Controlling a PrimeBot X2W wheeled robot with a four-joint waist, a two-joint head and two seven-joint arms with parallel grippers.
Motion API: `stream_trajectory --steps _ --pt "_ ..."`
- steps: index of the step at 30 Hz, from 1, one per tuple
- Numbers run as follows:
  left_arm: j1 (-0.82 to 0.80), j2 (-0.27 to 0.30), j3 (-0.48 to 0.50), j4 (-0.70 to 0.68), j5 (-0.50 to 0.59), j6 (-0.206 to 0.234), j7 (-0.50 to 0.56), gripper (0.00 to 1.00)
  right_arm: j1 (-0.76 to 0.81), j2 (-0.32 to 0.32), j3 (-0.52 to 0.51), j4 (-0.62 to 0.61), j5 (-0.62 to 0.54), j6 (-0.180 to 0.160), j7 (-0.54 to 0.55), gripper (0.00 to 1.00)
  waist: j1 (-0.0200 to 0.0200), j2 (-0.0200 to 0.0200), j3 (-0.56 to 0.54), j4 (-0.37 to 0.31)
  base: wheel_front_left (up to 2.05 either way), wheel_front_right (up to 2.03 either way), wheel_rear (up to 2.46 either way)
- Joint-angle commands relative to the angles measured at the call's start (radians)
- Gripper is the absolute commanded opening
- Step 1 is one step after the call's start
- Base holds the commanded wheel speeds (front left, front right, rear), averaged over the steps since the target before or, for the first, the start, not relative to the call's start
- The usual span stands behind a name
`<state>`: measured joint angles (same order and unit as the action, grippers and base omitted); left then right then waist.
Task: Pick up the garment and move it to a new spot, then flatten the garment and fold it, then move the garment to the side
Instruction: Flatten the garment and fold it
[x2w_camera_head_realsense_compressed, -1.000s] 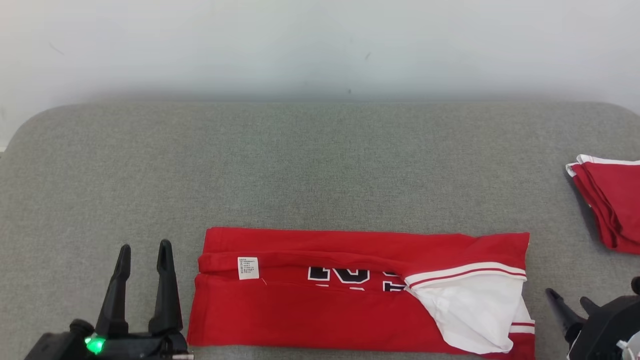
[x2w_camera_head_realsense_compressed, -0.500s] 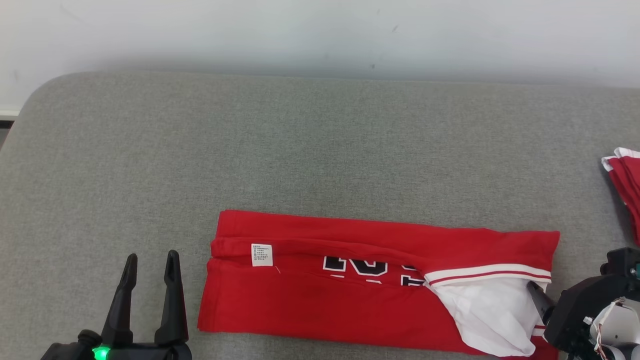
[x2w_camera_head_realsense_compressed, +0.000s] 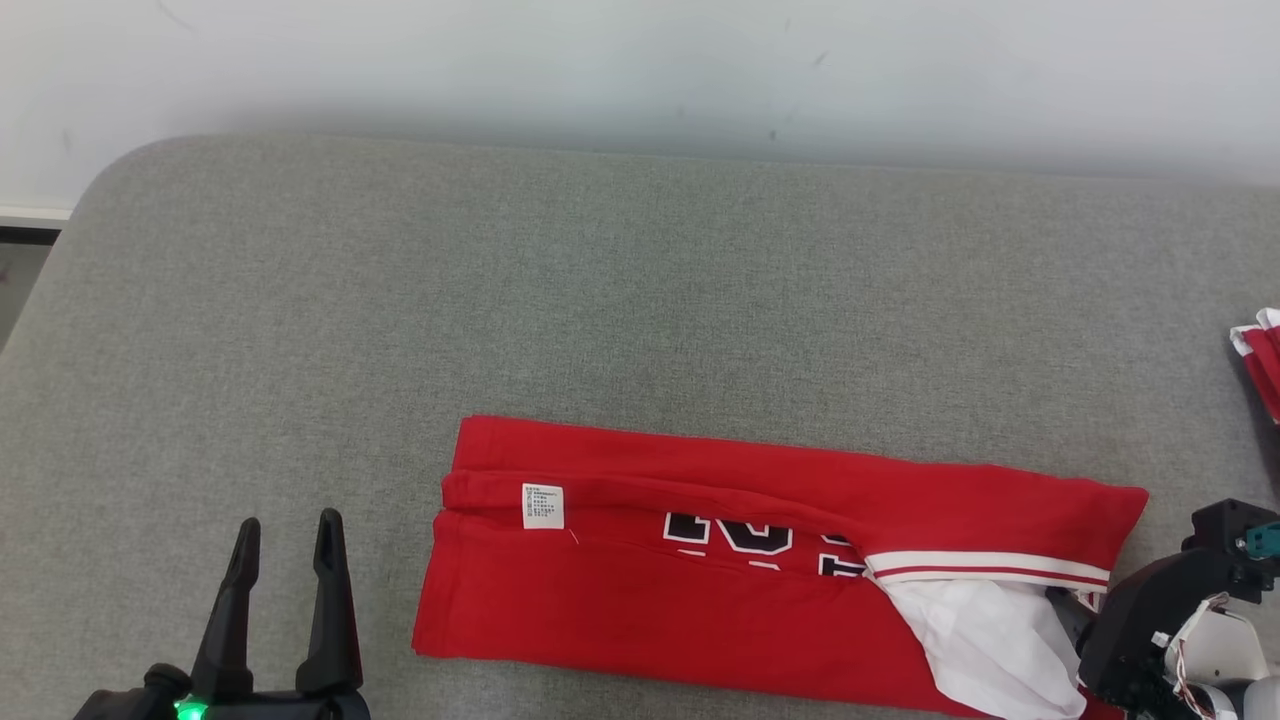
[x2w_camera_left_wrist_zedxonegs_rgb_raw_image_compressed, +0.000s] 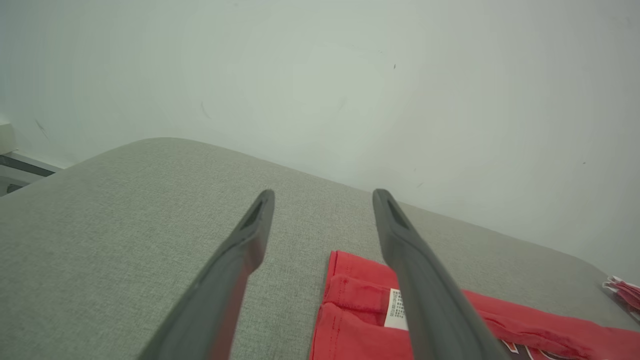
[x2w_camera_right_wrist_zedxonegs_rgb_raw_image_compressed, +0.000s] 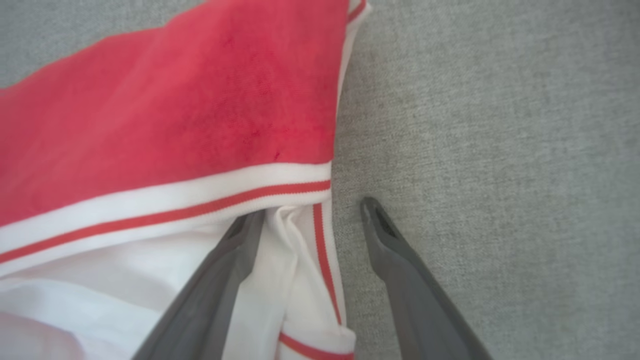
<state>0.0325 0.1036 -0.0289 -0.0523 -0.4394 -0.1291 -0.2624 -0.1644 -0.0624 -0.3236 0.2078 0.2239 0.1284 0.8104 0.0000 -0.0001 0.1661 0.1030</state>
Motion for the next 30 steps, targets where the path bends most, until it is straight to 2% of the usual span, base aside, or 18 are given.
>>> stream_trajectory --steps 1,2,3,5,6,11,18,30 --pt "0.002 0.005 0.005 0.001 -0.008 -0.002 -0.004 1.00 -0.001 0.023 0.033 0.043 0.020 0.005 -0.002 0.87 0.0000 0.0001 -0.003 0.000 0.00 0.00 0.00" --pt "0.003 0.007 0.006 0.001 -0.008 -0.002 -0.004 1.00 -0.005 0.024 0.040 0.052 0.026 0.005 -0.009 0.45 0.0000 0.0001 -0.004 -0.001 0.00 0.00 0.00" --pt "0.004 0.008 0.008 0.000 -0.009 -0.002 -0.004 1.00 -0.007 0.025 0.047 0.059 0.026 0.005 -0.014 0.37 0.0000 0.0001 -0.005 -0.001 0.00 0.00 0.00" --pt "0.007 0.011 0.009 -0.002 -0.009 -0.002 -0.004 1.00 -0.010 0.025 0.056 0.069 0.021 0.005 -0.029 0.04 0.0000 0.0001 -0.007 -0.003 0.00 0.00 0.00" --pt "0.008 0.011 0.010 -0.003 -0.010 -0.002 -0.004 1.00 -0.014 0.024 0.056 0.075 0.020 0.005 -0.035 0.00 0.0000 0.0001 -0.007 -0.003 0.00 0.00 0.00" --pt "0.011 0.010 0.012 -0.007 -0.009 -0.002 -0.004 1.00 -0.032 0.014 0.011 0.072 -0.008 0.002 -0.084 0.00 0.0000 0.0001 -0.008 -0.011 0.00 0.00 0.00" --pt "0.013 0.003 0.014 -0.005 0.003 -0.002 -0.004 1.00 -0.032 0.009 -0.101 -0.015 -0.037 0.002 -0.121 0.00 0.0000 0.0001 -0.012 -0.030 0.00 0.00 0.00" --pt "0.014 -0.007 0.003 0.004 0.011 -0.002 -0.004 1.00 0.006 0.011 -0.319 -0.262 -0.109 0.002 -0.078 0.00 0.0000 0.0001 -0.035 -0.075 0.00 0.00 0.00"
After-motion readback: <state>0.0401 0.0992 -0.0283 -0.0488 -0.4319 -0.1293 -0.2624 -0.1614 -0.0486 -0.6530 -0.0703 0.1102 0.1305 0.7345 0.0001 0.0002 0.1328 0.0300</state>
